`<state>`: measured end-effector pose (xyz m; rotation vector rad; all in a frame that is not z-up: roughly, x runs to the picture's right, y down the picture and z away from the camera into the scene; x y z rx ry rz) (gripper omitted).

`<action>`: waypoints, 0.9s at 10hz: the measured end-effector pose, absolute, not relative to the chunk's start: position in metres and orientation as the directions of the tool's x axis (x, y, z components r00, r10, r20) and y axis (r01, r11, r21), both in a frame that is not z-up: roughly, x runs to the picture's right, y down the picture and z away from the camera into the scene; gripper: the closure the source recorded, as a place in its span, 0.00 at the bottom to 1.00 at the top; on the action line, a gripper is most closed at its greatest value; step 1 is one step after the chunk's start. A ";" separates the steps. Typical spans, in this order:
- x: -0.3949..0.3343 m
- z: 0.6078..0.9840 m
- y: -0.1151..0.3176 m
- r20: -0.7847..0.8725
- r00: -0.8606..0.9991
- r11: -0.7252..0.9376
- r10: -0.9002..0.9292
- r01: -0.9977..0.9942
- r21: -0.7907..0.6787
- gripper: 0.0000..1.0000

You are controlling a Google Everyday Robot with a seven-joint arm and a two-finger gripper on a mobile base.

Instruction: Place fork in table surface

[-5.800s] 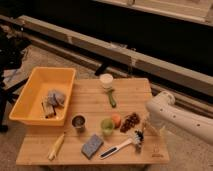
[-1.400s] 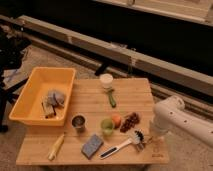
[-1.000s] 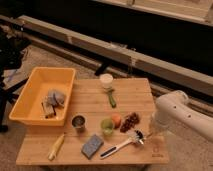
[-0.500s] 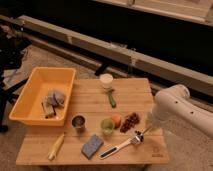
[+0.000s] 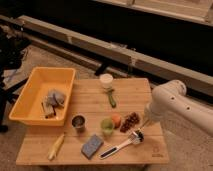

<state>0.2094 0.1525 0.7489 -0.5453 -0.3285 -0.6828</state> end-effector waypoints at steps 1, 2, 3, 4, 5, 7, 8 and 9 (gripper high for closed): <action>0.208 0.757 0.143 0.449 0.730 0.643 -0.515 0.675 -0.362 1.00; 0.203 0.771 0.126 0.439 0.727 0.641 -0.528 0.681 -0.356 1.00; 0.199 0.783 0.114 0.431 0.722 0.634 -0.541 0.687 -0.354 1.00; 0.195 0.792 0.106 0.425 0.718 0.629 -0.551 0.692 -0.353 1.00; 0.195 0.801 0.101 0.415 0.716 0.622 -0.562 0.696 -0.359 1.00; 0.192 0.814 0.095 0.389 0.728 0.624 -0.564 0.685 -0.377 1.00; 0.192 0.822 0.087 0.359 0.757 0.648 -0.545 0.653 -0.393 1.00; 0.190 0.831 0.078 0.324 0.794 0.679 -0.515 0.608 -0.411 1.00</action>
